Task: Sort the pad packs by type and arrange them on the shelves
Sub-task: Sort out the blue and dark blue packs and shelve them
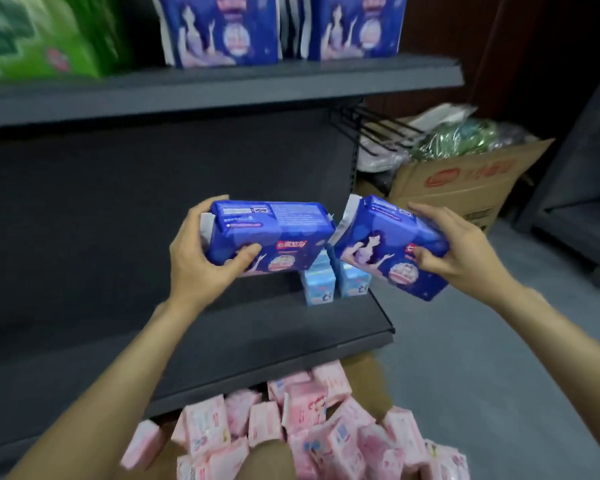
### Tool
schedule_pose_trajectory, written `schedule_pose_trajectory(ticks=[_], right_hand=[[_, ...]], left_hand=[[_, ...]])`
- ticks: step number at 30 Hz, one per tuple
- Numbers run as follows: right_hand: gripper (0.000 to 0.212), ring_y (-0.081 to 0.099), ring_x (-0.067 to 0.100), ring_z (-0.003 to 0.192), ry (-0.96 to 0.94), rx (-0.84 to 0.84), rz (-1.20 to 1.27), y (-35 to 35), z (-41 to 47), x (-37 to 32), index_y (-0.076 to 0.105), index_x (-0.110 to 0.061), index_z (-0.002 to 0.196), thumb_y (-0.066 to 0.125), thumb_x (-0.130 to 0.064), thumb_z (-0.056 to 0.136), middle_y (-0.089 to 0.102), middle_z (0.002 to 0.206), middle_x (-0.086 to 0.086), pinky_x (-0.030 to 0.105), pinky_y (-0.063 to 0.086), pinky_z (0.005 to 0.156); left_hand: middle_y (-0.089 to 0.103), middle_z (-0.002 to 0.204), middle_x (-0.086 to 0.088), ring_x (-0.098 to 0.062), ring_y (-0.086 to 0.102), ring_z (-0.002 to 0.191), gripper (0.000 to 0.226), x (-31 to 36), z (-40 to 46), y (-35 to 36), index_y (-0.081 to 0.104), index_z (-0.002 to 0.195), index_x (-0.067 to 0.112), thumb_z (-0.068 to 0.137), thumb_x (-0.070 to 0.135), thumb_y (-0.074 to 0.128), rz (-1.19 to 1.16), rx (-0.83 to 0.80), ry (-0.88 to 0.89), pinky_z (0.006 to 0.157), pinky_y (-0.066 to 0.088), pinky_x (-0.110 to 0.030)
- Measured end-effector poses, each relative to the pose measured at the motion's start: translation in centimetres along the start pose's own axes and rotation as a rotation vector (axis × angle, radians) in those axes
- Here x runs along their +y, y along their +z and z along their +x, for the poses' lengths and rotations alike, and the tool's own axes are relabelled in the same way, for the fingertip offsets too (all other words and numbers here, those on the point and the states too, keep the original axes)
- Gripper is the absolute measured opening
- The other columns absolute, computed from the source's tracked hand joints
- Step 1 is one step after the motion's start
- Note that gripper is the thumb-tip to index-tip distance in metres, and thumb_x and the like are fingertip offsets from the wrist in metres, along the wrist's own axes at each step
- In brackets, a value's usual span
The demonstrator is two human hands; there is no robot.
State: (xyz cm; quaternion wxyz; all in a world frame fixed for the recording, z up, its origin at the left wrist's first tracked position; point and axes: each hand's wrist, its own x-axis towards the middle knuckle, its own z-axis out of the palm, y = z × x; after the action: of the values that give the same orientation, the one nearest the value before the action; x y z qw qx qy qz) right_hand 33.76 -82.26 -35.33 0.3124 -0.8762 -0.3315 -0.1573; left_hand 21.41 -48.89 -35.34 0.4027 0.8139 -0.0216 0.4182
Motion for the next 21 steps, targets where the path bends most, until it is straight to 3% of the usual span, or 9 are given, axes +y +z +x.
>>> schedule_pose_trajectory(ticks=[2,5,10,14,17,21], right_hand=[[0.078,0.058,0.021,0.099,-0.016,0.037,-0.002,-2.2,1.4,-0.3,0.052,-0.014,0.132,0.069,-0.053,0.066,0.061,0.112,0.007,0.026,0.041,0.087],[0.086,0.057,0.018,0.094,-0.144,0.051,-0.032,-4.6,3.6,-1.0,0.056,-0.016,0.129,0.064,-0.071,0.064,0.059,0.106,0.002,0.030,0.043,0.084],[0.060,0.054,0.018,0.104,-0.403,0.260,-0.130,-8.1,8.2,-2.6,0.058,-0.016,0.124,0.062,-0.054,0.078,0.059,0.112,-0.004,0.029,0.034,0.087],[0.055,0.048,0.023,0.115,-0.533,0.475,-0.362,-10.6,13.2,-3.5,0.056,-0.021,0.129,0.062,-0.049,0.082,0.060,0.123,-0.002,0.039,0.025,0.101],[0.054,0.045,0.023,0.118,-0.562,0.505,-0.452,-11.5,17.5,-3.8,0.053,-0.021,0.131,0.061,-0.044,0.083,0.058,0.126,-0.002,0.040,0.020,0.107],[0.051,0.045,0.025,0.118,-0.560,0.468,-0.532,-10.9,22.3,-3.4,0.051,-0.023,0.133,0.057,-0.042,0.086,0.057,0.126,-0.001,0.043,0.021,0.107]], left_hand=[[0.059,0.119,0.013,-0.013,0.062,0.106,0.058,1.4,2.7,0.6,0.047,0.118,0.050,0.069,0.043,0.076,-0.051,0.034,0.037,0.094,0.050,-0.040],[0.060,0.112,0.020,-0.007,0.062,0.102,0.057,3.1,6.5,1.1,0.050,0.119,0.036,0.069,0.044,0.076,-0.084,0.094,0.071,0.093,0.050,-0.036],[0.057,0.104,0.026,0.016,0.055,0.094,0.063,5.9,13.7,0.3,0.050,0.125,0.013,0.075,0.046,0.070,-0.101,0.260,0.136,0.086,0.043,-0.011],[0.059,0.116,0.006,-0.006,0.055,0.105,0.060,6.3,20.2,0.2,0.045,0.129,0.010,0.084,0.042,0.069,0.060,0.220,0.053,0.087,0.043,-0.021],[0.056,0.126,-0.008,-0.023,0.053,0.115,0.055,4.9,23.3,0.9,0.042,0.129,0.006,0.089,0.036,0.064,0.149,0.209,-0.080,0.087,0.040,-0.027],[0.037,0.141,-0.016,-0.029,0.031,0.132,0.062,3.8,24.0,1.9,0.034,0.140,0.011,0.090,0.034,0.062,0.412,0.302,-0.005,0.101,0.039,-0.041]])
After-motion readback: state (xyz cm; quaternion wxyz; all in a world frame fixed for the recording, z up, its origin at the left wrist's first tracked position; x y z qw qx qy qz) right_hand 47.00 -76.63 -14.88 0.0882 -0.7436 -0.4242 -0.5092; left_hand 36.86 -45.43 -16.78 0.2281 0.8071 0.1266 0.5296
